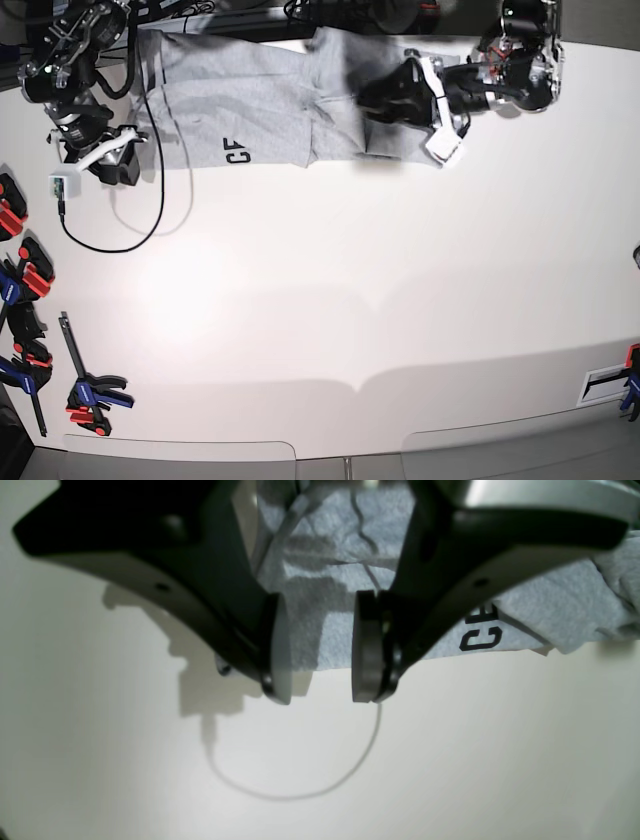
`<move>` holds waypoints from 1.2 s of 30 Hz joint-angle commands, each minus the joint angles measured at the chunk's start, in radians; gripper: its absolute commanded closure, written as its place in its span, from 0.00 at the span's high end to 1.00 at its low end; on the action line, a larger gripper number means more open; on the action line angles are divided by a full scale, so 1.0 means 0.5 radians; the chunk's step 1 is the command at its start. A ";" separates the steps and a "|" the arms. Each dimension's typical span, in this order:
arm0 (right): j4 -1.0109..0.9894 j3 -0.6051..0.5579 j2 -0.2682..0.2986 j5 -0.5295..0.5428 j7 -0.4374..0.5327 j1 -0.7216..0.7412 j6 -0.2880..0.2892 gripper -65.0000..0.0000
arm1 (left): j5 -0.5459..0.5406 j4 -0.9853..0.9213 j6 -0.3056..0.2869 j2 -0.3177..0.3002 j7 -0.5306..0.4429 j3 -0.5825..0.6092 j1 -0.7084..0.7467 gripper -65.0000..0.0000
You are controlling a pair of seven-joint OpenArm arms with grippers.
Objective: Fold the T-shirt properly
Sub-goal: 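Carry the left gripper's strip end toward the right gripper, folding it over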
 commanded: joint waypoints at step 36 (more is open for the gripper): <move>0.038 0.007 0.016 0.059 0.024 0.016 -0.009 0.30 | 1.109 -0.433 0.365 0.314 -0.653 0.854 -0.857 0.00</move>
